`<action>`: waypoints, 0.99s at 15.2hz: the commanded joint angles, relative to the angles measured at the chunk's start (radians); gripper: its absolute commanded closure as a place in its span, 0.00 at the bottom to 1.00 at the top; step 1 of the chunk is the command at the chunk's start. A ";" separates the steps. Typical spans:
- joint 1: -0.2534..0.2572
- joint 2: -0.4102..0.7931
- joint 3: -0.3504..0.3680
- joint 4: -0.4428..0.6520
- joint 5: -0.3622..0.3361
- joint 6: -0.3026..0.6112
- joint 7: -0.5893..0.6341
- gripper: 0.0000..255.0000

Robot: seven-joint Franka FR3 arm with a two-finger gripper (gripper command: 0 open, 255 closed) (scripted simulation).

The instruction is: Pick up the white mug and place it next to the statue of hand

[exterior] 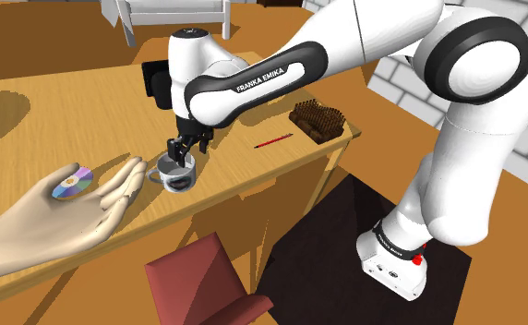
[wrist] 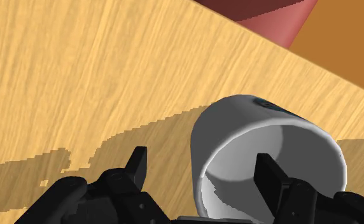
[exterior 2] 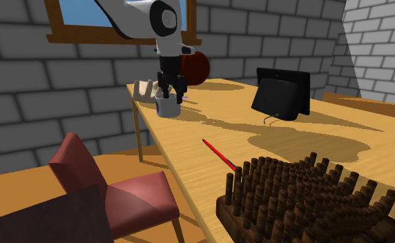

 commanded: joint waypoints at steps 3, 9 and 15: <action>0.000 0.000 0.000 0.000 0.000 0.000 0.000 0.00; -0.005 -0.060 0.003 0.047 0.012 -0.107 -0.007 0.00; -0.005 -0.060 0.003 0.047 0.011 -0.107 -0.007 0.00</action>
